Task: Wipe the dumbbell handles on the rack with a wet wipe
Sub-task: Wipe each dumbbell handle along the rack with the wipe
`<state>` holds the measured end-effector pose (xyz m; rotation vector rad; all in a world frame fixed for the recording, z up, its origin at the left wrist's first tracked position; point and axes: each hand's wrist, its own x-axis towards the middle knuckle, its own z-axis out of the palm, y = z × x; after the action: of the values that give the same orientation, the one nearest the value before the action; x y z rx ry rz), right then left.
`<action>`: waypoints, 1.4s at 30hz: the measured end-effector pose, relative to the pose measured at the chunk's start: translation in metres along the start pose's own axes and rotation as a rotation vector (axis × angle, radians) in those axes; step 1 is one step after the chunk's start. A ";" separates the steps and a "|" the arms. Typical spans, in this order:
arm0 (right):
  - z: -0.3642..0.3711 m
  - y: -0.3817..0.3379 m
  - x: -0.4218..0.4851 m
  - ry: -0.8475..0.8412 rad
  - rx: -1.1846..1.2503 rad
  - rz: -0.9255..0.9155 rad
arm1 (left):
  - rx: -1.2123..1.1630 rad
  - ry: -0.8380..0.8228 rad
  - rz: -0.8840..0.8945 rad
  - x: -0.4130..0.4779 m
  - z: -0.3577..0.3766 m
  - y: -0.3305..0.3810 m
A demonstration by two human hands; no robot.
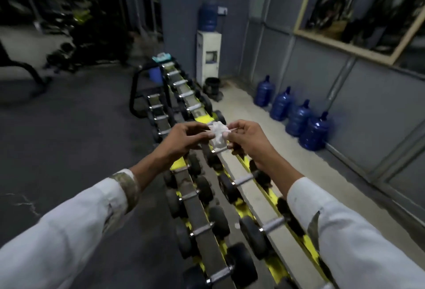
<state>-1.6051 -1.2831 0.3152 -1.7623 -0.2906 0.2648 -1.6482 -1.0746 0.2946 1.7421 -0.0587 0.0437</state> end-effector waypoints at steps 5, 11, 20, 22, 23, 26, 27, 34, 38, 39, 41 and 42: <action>0.093 -0.041 0.041 -0.052 -0.004 -0.046 | -0.051 0.110 0.024 -0.007 -0.103 0.009; 0.213 -0.073 0.085 -0.082 -0.022 -0.106 | -0.015 0.149 0.028 -0.009 -0.222 -0.009; 0.342 -0.119 0.169 -0.129 0.096 -0.147 | -0.027 0.325 0.051 0.017 -0.362 -0.022; 0.361 -0.123 0.195 -0.143 0.128 -0.135 | -0.035 0.347 0.046 0.031 -0.388 -0.027; 0.369 -0.125 0.210 -0.141 0.142 -0.126 | -0.034 0.355 0.049 0.039 -0.400 -0.031; 0.390 -0.129 0.256 -0.110 0.199 -0.090 | -0.024 0.367 0.068 0.070 -0.436 -0.043; 0.397 -0.130 0.273 -0.099 0.217 -0.075 | -0.018 0.369 0.071 0.082 -0.447 -0.047; 0.446 -0.145 0.416 -0.141 0.316 0.000 | 0.086 0.385 0.111 0.192 -0.531 -0.068; 0.474 -0.161 0.501 -0.252 0.226 -0.060 | 0.144 0.414 0.137 0.263 -0.587 -0.077; 0.482 -0.164 0.521 -0.240 0.198 -0.069 | 0.146 0.419 0.133 0.279 -0.601 -0.080; 0.499 -0.168 0.563 -0.209 0.157 -0.081 | 0.140 0.439 0.128 0.309 -0.631 -0.085; 0.509 -0.168 0.585 -0.193 0.140 -0.084 | 0.131 0.455 0.131 0.325 -0.647 -0.089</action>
<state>-1.2326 -0.5844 0.3634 -1.5844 -0.4721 0.3865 -1.3159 -0.4269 0.3384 1.8181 0.1675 0.5472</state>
